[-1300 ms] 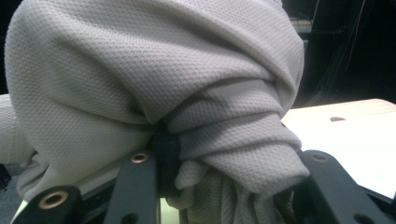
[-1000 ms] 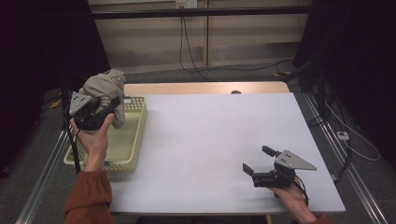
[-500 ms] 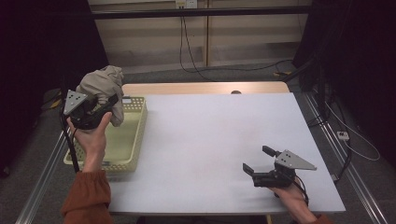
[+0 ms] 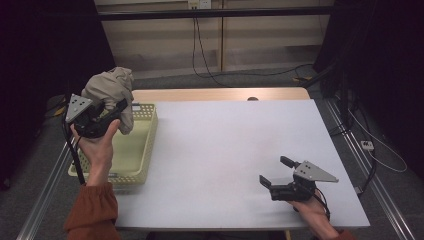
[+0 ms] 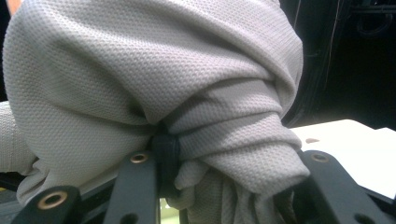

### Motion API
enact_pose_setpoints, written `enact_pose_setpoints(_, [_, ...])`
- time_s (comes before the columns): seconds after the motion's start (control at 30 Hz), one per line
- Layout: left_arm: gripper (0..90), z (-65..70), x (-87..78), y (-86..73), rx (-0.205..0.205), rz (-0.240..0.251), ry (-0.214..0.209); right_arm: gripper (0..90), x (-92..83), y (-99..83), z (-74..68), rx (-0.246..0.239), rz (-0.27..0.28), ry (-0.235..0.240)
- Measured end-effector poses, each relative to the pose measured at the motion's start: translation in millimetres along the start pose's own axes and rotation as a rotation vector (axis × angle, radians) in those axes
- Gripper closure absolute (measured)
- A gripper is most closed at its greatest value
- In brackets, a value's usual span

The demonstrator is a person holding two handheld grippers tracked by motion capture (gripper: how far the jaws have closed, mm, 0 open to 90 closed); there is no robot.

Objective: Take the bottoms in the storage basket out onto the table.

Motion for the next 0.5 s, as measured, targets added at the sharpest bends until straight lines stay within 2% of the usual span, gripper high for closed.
enact_pose_setpoints(0.17, [57.3, 3.8, -0.8, 2.2, -0.008, 0.0, -0.01, 0.1, -0.1, -0.2, 0.4, 0.0, 0.0, 0.001])
enact_pose_setpoints(0.5, [57.2, 15.4, -3.4, 8.4, 0.014, 0.007, -0.034, 0.1, -0.1, -0.2, 0.1, -0.002, 0.0, 0.002])
Point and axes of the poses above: each handheld gripper's, and its own axes: x roughly forward along the jaws, y roughly out of its top, z roughly to its right, the point moved 6 cm from there along x, roughly forward along the jaws, and after that the axes turned 14 degrees about -z, right-handed, at the moved point
